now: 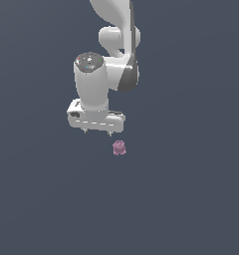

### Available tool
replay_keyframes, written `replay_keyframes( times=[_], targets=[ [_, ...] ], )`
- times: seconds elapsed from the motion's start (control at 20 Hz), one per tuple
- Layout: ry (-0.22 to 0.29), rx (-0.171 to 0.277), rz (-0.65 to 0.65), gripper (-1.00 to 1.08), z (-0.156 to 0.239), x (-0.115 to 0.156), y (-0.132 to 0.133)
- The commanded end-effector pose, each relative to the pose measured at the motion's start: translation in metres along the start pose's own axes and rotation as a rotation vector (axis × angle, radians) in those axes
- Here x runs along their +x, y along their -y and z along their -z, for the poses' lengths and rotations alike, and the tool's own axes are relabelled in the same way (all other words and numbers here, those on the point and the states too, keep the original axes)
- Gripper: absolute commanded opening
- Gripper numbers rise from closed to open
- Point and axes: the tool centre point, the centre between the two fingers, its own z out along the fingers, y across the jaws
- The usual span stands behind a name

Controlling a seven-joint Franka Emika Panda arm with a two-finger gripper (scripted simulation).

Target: Pick up the object and move it to a goal position.

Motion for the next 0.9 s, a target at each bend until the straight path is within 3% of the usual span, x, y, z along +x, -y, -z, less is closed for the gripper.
replay_keyframes(
  times=[0.0, 0.4, 0.85],
  targets=[
    [0.002, -0.008, -0.01, 1.0, 0.0, -0.001, -0.009],
    [0.003, 0.0, 0.019, 1.0, -0.01, -0.002, 0.004],
    [0.008, 0.037, 0.156, 1.0, -0.061, -0.017, 0.062]
  ],
)
